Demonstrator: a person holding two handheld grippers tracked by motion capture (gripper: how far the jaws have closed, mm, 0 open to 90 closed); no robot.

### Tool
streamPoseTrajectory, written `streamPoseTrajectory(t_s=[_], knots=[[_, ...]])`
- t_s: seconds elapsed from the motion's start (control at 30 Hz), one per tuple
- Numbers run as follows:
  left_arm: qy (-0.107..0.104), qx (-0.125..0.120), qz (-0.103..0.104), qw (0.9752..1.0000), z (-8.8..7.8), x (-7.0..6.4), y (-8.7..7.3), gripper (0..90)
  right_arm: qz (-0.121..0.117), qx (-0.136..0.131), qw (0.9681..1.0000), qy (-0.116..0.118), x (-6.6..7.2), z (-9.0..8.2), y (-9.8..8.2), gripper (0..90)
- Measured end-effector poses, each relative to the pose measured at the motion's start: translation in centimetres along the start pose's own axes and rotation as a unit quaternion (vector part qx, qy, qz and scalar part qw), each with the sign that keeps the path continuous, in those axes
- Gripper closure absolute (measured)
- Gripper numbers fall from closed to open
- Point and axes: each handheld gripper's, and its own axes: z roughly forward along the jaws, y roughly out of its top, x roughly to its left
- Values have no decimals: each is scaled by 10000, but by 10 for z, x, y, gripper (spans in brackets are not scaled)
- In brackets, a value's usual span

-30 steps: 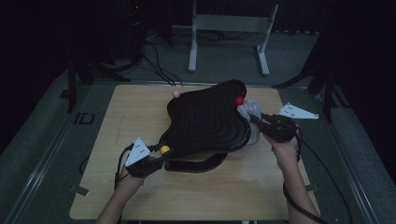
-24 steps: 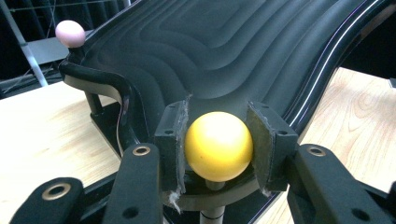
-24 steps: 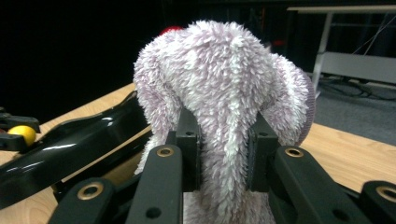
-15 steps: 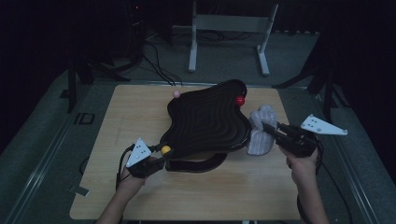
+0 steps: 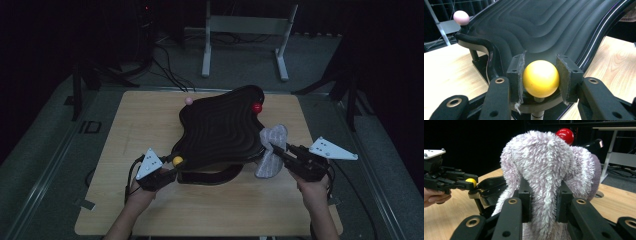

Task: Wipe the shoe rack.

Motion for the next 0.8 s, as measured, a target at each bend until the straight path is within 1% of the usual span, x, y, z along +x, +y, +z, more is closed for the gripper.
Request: streamPoseTrajectory(t_s=[0.1,0.27,0.47,0.57,0.73,0.8], knots=[[-39,9,16,10000,0,1,0,601,50,-19,10000,6,0,0,-2,726],[-60,25,29,10000,-1,0,0,601,32,-34,10000,-36,0,1,-3,727],[-74,10,35,10000,-1,-3,0,602,-30,50,9999,-151,1,1,-9,729],[-79,29,55,9999,-1,-3,0,601,-2,95,9999,-141,2,0,-12,729],[-117,28,82,9999,-2,-3,0,601,-32,124,9998,-148,3,0,-12,728],[-150,28,95,9998,-2,-4,1,602,-59,132,9997,-185,3,0,-12,729]])
